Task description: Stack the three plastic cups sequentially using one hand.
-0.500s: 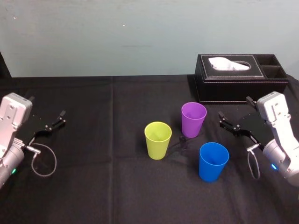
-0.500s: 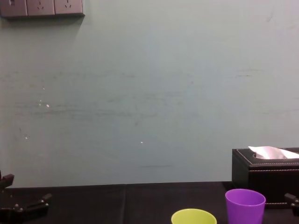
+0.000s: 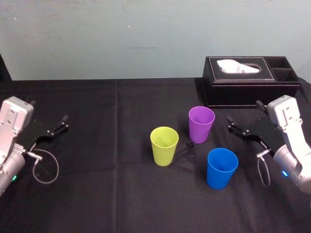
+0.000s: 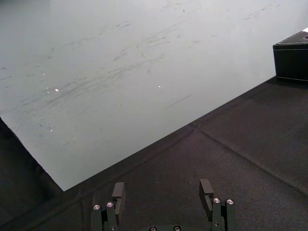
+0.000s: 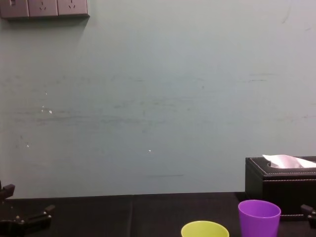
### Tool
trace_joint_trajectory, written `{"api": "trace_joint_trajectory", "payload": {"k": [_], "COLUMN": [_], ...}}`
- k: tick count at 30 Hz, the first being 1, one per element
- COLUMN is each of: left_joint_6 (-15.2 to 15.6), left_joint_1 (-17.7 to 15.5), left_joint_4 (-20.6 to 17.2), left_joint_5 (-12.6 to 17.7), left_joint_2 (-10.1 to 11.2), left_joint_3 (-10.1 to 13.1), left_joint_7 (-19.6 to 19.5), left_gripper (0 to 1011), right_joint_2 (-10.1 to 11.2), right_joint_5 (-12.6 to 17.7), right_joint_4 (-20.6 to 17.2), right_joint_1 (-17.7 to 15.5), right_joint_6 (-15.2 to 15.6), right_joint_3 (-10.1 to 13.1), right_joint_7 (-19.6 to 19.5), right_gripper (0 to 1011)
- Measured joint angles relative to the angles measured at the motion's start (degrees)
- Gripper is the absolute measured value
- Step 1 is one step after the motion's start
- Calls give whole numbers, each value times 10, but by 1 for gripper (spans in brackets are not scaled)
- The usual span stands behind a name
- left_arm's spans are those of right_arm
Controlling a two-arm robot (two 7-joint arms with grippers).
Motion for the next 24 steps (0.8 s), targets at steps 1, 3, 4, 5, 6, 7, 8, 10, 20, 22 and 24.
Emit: {"api": "trace_joint_trajectory", "payload": {"k": [1, 3, 4, 5, 6, 7, 8, 10, 20, 22, 24], "left_joint_6": [0, 0, 0, 0, 0, 0, 0, 0, 0, 0, 0], "left_joint_1": [0, 0, 0, 0, 0, 0, 0, 0, 0, 0, 0], "left_joint_4": [0, 0, 0, 0, 0, 0, 0, 0, 0, 0, 0], "left_joint_5": [0, 0, 0, 0, 0, 0, 0, 0, 0, 0, 0], "left_joint_2": [0, 0, 0, 0, 0, 0, 0, 0, 0, 0, 0], "left_joint_3": [0, 0, 0, 0, 0, 0, 0, 0, 0, 0, 0], "left_joint_7": [0, 0, 0, 0, 0, 0, 0, 0, 0, 0, 0], "left_gripper": [1010, 1010, 1010, 1010, 1010, 1010, 1010, 1010, 1010, 1010, 1010], "right_joint_2": [0, 0, 0, 0, 0, 0, 0, 0, 0, 0, 0], "right_joint_5": [0, 0, 0, 0, 0, 0, 0, 0, 0, 0, 0], "right_joint_4": [0, 0, 0, 0, 0, 0, 0, 0, 0, 0, 0], "right_joint_1": [0, 0, 0, 0, 0, 0, 0, 0, 0, 0, 0], "right_joint_6": [0, 0, 0, 0, 0, 0, 0, 0, 0, 0, 0], "right_joint_3": [0, 0, 0, 0, 0, 0, 0, 0, 0, 0, 0], "right_joint_7": [0, 0, 0, 0, 0, 0, 0, 0, 0, 0, 0], "right_gripper": [1003, 1003, 1003, 1003, 1003, 1003, 1003, 1002, 1003, 1003, 1003]}}
